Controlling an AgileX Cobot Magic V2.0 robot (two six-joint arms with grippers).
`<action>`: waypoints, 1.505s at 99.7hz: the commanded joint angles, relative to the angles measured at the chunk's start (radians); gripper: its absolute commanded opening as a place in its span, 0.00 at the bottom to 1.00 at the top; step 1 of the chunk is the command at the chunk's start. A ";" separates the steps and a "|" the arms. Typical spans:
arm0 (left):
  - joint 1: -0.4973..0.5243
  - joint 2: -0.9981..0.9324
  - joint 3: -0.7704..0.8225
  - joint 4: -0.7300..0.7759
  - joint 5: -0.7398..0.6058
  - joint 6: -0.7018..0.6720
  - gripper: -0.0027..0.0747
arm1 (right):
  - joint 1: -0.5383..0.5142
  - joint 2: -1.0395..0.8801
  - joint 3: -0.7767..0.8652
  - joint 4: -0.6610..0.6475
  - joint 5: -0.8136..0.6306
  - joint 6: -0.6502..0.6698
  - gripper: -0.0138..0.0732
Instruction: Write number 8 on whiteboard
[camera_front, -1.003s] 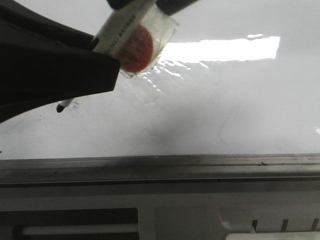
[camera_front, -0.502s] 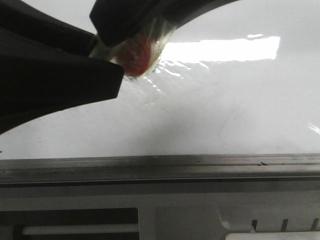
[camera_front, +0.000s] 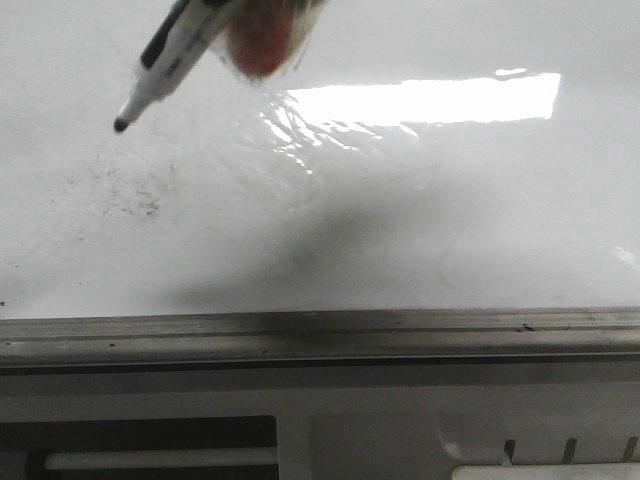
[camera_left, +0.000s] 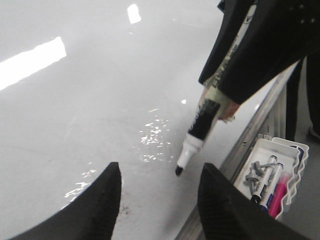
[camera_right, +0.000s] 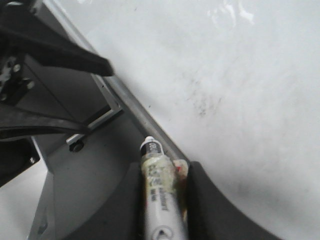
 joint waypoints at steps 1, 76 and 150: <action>0.011 -0.067 -0.031 -0.031 0.001 -0.014 0.47 | -0.041 -0.014 -0.060 -0.006 -0.071 0.006 0.08; 0.045 -0.088 -0.031 -0.082 -0.032 -0.014 0.47 | -0.234 0.241 -0.288 -0.034 0.176 0.002 0.09; 0.045 -0.088 -0.031 -0.082 -0.039 -0.014 0.47 | -0.207 0.200 -0.360 -0.181 0.229 0.055 0.09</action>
